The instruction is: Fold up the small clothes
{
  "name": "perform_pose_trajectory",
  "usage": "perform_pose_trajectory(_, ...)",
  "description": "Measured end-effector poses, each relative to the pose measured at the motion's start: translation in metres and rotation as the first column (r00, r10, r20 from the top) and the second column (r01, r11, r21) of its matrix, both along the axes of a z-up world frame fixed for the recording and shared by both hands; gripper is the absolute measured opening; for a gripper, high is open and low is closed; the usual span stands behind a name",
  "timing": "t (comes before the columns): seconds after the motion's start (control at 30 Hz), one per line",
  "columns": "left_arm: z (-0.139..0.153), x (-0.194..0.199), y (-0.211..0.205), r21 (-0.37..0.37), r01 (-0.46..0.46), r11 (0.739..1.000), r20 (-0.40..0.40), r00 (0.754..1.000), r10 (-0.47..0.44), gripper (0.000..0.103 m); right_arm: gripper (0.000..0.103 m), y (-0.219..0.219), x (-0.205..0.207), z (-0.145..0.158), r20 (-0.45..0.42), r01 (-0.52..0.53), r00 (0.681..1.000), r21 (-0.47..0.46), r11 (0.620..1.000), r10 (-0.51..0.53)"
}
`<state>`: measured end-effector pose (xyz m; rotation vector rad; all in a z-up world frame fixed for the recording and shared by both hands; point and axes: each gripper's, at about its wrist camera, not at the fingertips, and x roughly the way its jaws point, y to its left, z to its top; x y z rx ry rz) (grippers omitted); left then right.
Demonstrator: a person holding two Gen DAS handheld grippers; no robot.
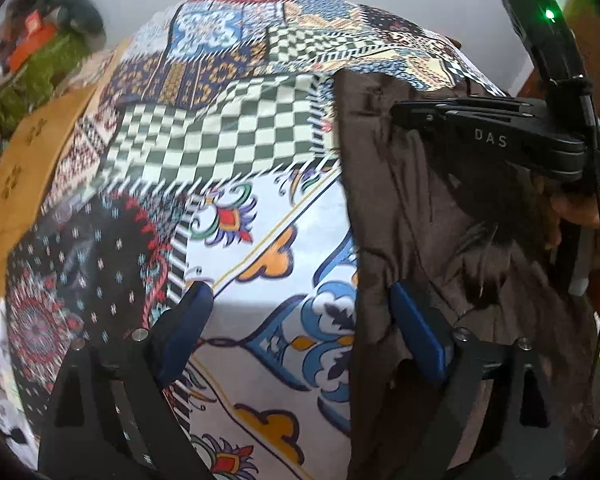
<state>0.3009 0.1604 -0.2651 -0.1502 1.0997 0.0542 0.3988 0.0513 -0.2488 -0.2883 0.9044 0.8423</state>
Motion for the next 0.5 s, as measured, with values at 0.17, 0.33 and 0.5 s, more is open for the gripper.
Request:
perform_pose_trajectory(0.17, 0.003, -0.005, 0.01, -0.012, -0.047, 0.999, -0.015, 0.999, 0.047, 0.092, 0.006, -0.003, -0.006, 0.012, -0.006, 0.03, 1.0, -0.019, 0.999, -0.03)
perform_pose_trajectory(0.33, 0.021, -0.013, 0.003, 0.033, -0.058, 0.998, 0.035, 0.998, 0.057, 0.092, 0.039, -0.028, -0.04, 0.025, 0.043, 0.012, 0.999, -0.015, 1.0, -0.012)
perform_pose_trajectory(0.5, 0.026, -0.014, -0.018, 0.038, -0.016, 0.999, 0.032, 0.999, 0.015, 0.092, 0.042, -0.053, -0.069, 0.015, 0.068, 0.015, 0.998, -0.079, 0.997, -0.01)
